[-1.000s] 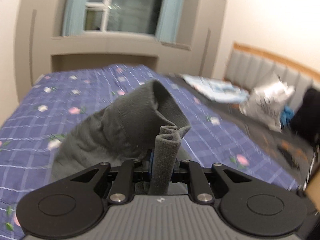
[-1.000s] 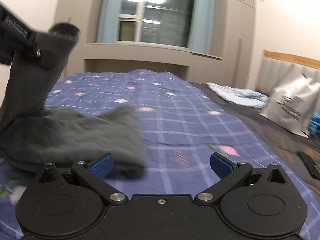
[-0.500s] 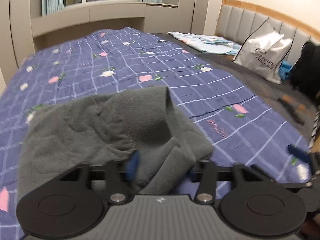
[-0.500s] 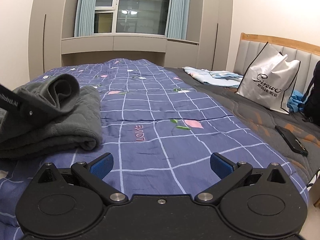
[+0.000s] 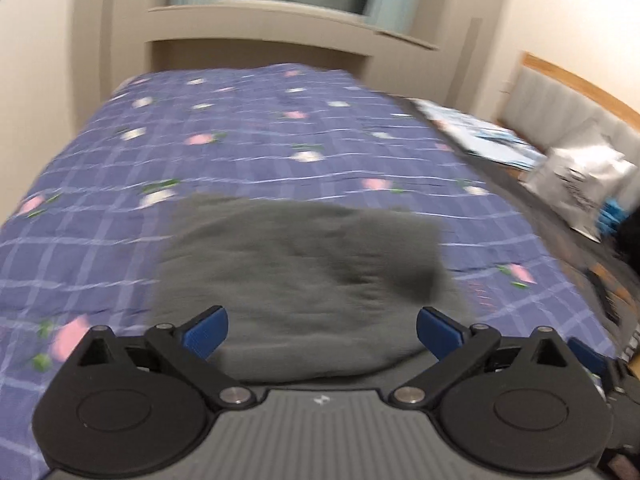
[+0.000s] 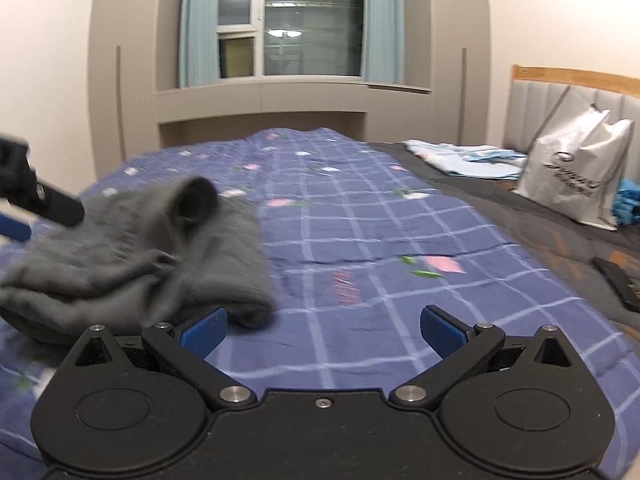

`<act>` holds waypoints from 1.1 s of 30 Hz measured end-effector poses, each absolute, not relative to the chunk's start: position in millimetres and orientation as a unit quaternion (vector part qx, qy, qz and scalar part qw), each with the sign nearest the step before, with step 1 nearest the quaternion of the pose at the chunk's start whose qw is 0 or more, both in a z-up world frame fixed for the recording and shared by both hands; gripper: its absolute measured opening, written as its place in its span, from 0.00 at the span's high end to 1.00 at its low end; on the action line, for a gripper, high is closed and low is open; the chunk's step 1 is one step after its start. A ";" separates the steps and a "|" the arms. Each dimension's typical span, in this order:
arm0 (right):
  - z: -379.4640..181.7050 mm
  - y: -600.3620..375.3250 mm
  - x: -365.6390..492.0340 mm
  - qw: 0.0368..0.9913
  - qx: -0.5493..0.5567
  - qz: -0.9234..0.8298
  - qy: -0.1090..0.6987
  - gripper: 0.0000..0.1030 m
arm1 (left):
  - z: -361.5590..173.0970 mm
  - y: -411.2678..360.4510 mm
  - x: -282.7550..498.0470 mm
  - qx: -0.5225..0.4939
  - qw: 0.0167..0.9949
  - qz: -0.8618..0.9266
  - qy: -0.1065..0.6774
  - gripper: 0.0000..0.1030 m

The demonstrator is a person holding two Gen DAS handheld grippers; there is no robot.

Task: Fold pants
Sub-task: 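Lower the folded edge and open the left gripper, then grasp the folded pants edge with the right gripper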

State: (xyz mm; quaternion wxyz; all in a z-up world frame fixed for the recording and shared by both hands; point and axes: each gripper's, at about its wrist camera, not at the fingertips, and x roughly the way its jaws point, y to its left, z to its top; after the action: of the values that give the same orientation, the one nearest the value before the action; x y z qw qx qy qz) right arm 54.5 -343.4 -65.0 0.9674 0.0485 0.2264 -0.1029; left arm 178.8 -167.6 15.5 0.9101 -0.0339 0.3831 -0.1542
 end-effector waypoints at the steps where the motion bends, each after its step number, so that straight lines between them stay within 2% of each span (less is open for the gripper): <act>1: -62.7 -340.0 57.4 0.968 0.060 -0.092 0.225 0.00 | 13.6 -157.8 181.9 -0.038 0.911 -0.135 0.389 0.01; 8: -45.9 -331.9 106.2 0.959 0.140 -0.003 0.245 0.00 | -10.4 -89.2 201.9 -0.091 0.899 -0.028 0.427 0.01; 13: -33.1 -332.8 150.4 0.947 0.171 0.017 0.270 0.00 | -27.5 -61.2 207.8 -0.128 0.883 -0.030 0.451 0.01; 18: -22.4 -323.8 135.5 0.939 0.200 0.046 0.275 0.01 | -31.4 -56.1 205.0 -0.135 0.881 -0.046 0.452 0.01; 20: -22.3 -317.7 118.6 0.939 0.193 0.048 0.280 0.08 | -32.7 -55.9 204.5 -0.137 0.880 -0.051 0.451 0.01; 23: -24.1 -312.3 95.0 0.927 0.232 0.076 0.284 0.14 | -34.2 -52.4 202.8 -0.145 0.878 -0.053 0.453 0.01; 30: -35.1 -289.5 98.8 0.906 0.260 0.123 0.310 0.16 | -33.2 -49.4 198.4 -0.150 0.878 -0.051 0.452 0.01; 33: -44.4 -292.9 110.6 0.891 0.309 0.102 0.318 0.22 | -32.0 -49.1 196.2 -0.148 0.878 -0.050 0.452 0.01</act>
State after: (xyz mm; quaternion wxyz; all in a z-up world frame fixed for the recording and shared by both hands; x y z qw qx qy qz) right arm 110.6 -292.9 -44.4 0.8905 0.3093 0.3178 0.1017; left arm 196.2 -49.1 -32.0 0.8781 -0.1484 0.4521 -0.0500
